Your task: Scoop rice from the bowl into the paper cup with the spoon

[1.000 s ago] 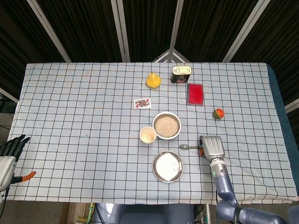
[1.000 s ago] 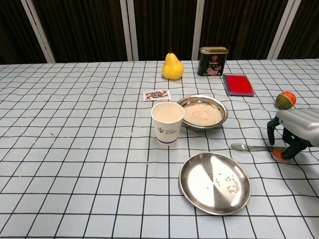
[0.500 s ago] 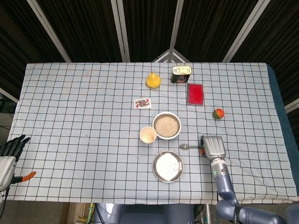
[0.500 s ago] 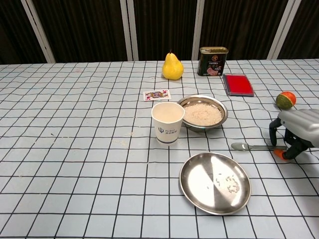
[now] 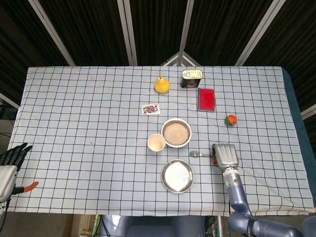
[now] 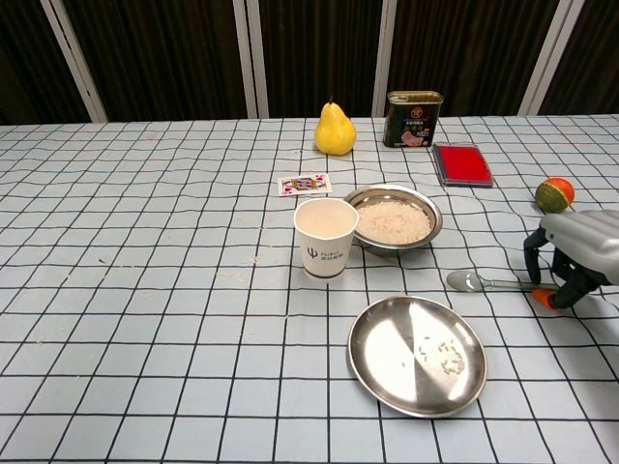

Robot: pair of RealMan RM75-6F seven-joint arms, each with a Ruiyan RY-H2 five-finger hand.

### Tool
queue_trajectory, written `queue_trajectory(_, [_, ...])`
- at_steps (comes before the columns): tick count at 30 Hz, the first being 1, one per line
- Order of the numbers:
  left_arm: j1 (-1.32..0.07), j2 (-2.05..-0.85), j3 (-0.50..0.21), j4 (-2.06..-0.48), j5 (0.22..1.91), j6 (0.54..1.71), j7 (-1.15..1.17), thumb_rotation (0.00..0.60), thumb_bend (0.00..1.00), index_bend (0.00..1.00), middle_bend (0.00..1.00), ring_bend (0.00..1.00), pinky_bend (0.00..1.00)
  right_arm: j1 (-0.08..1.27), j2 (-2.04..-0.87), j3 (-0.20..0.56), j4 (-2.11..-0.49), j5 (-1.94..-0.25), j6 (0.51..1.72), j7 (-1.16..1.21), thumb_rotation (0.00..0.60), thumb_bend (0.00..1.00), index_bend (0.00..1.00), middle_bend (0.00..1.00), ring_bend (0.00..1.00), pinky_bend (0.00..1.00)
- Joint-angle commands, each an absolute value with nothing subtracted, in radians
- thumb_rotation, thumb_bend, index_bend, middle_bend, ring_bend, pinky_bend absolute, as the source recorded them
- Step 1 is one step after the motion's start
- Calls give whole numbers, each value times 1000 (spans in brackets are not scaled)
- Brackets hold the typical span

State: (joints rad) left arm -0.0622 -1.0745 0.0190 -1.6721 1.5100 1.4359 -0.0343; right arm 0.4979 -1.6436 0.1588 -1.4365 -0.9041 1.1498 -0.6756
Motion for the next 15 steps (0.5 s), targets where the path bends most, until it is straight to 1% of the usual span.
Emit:
queue_trajectory(1, [-63, -1074, 19, -1673, 1510, 1435, -34, 600, 21, 0, 0, 0, 0, 498, -1640, 157, -1441, -904, 1152, -676, 600, 457, 601, 964, 999, 981])
queue_trajectory(8, [-63, -1074, 19, -1674, 1510, 1434, -33, 600, 21, 0, 0, 0, 0, 499, -1607, 163, -1489, -908, 1175, -690, 600, 462, 602, 965, 999, 981])
queue_trajectory(15, [-65, -1075, 16, -1670, 1509, 1436, -31, 600, 21, 0, 0, 0, 0, 509, -1516, 188, -1602, -893, 1222, -759, 600, 477, 602, 965, 999, 981])
